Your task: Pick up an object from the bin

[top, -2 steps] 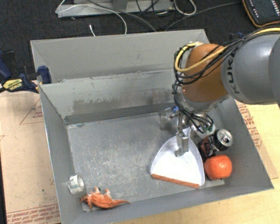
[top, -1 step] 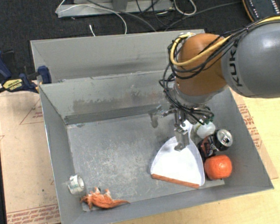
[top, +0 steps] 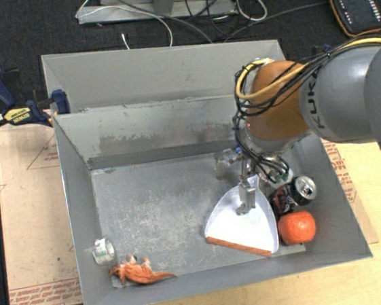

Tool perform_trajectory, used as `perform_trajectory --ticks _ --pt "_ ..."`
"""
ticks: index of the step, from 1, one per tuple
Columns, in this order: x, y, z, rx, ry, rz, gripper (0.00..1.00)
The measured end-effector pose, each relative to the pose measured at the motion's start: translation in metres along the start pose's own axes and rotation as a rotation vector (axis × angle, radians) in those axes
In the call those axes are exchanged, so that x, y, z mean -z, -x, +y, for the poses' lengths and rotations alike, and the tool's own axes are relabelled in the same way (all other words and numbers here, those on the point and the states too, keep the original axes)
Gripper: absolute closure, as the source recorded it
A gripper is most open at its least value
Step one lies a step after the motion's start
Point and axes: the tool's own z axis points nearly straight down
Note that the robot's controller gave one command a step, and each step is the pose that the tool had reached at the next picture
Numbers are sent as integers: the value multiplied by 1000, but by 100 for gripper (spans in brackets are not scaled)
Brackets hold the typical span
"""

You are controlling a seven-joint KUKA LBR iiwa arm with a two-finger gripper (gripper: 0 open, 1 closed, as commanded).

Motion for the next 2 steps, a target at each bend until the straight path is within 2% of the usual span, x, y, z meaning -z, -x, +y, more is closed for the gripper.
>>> perform_trajectory --ticks 1,2 --pt "-1 30 -17 505 -5 -15 0" --pt "-1 24 -20 68 1 -5 100"
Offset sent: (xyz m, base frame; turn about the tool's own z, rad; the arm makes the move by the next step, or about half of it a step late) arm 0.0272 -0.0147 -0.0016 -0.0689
